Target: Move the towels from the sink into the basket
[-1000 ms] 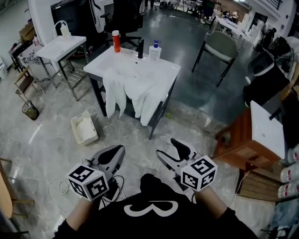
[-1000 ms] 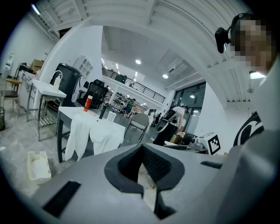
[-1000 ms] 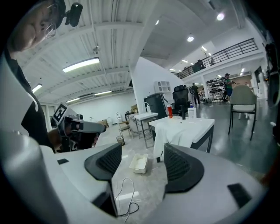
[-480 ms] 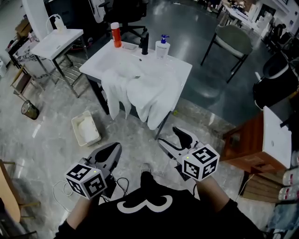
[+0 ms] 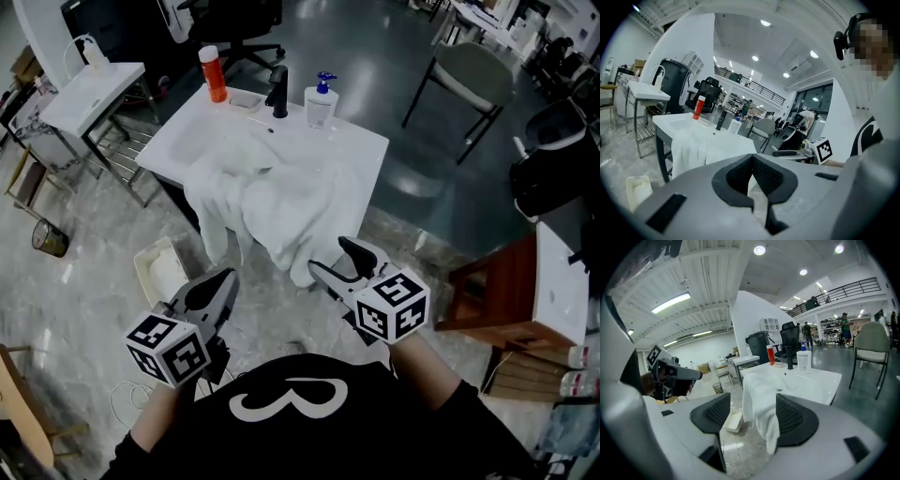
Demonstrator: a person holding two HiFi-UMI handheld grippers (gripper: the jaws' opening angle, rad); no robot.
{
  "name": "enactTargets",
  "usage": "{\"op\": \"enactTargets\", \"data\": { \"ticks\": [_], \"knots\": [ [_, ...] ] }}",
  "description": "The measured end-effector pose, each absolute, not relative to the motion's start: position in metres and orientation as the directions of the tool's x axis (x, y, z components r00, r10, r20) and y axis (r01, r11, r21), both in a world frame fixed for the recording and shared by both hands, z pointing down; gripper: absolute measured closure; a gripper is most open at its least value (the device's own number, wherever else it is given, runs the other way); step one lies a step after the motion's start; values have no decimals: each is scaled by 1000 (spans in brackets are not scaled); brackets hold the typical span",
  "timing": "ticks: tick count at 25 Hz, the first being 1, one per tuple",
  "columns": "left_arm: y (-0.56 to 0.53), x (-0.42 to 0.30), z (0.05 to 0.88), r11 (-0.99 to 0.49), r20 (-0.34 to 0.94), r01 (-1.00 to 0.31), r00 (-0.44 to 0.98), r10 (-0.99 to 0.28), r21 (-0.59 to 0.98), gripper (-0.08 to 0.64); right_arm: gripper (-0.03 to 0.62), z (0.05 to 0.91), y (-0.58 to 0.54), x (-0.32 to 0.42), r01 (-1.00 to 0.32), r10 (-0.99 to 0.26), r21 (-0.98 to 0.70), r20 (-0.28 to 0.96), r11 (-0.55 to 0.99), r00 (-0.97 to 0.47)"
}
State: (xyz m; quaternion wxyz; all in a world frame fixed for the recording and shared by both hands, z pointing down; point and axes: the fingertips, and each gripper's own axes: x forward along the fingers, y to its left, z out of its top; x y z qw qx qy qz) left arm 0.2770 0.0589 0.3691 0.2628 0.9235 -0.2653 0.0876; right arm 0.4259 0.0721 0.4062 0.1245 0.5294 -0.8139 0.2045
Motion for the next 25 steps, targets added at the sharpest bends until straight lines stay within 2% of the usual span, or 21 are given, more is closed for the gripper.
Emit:
{"op": "enactTargets", "data": {
  "ticks": [8, 13, 19, 25],
  "knots": [
    [22, 288, 393, -717, 338, -520, 852, -399, 465, 554, 278, 449, 28, 440, -948, -794, -159, 518, 274, -317],
    [-6, 297, 395, -759, 364, -470, 873, -324, 451, 555, 278, 473, 3, 437, -968, -779, -66, 581, 244, -236],
    [-54, 307, 387, -795, 380, -411, 891, -247, 446, 555, 273, 492, -22, 450, -991, -770, -95, 625, 90, -130],
    [-85, 299, 390, -815, 401, -361, 899, -175, 453, 555, 232, 511, -36, 453, -992, -744, -116, 667, -46, -43]
  ]
}}
